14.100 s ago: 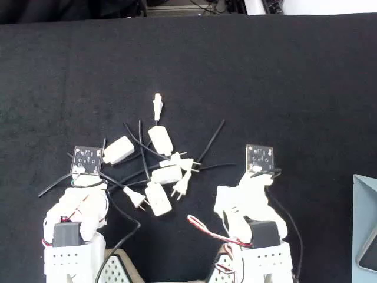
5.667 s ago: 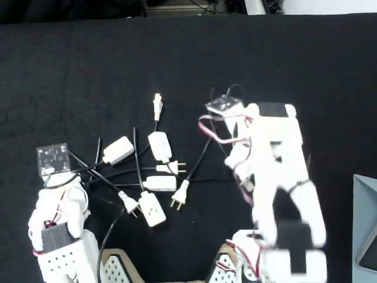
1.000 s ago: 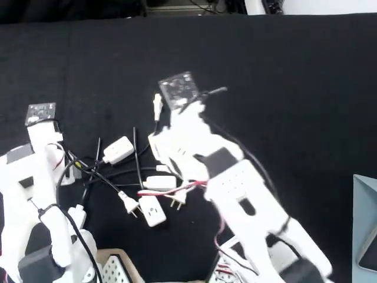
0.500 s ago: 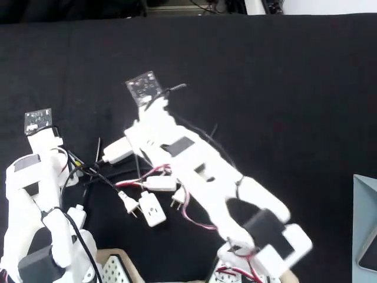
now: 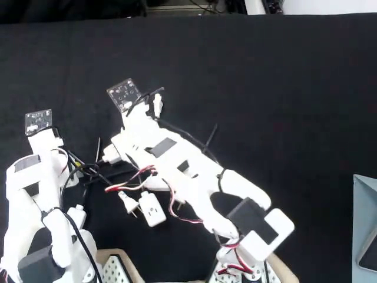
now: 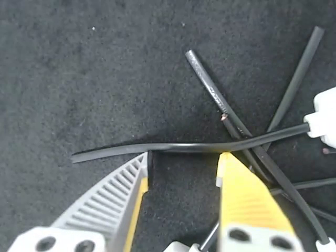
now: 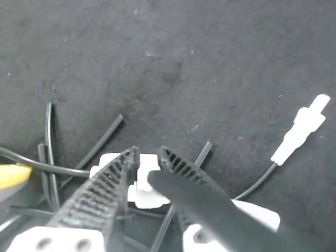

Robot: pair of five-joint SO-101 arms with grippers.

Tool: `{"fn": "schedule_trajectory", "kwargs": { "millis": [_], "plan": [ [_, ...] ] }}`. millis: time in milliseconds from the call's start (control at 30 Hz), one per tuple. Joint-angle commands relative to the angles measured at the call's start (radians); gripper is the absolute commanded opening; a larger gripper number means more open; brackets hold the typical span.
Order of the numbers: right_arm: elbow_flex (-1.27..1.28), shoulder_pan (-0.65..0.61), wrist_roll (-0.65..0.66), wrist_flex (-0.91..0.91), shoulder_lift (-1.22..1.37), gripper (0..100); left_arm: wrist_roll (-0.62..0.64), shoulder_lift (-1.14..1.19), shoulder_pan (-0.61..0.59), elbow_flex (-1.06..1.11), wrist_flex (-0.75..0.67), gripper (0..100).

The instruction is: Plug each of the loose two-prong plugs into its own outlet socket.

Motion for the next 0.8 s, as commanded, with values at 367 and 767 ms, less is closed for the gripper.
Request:
{"fn": "schedule_trajectory", "kwargs": {
  "millis": [367,767],
  "plan": [
    [-0.088,0.000,0.003,-0.011,0.021,1.2,0.005,-0.002,-0.008,0.004,-0.017,22],
    [-0.084,0.025,0.005,-0.009,0.024,1.2,0.005,-0.002,-0.008,0.005,-0.018,22]
  ]
}}
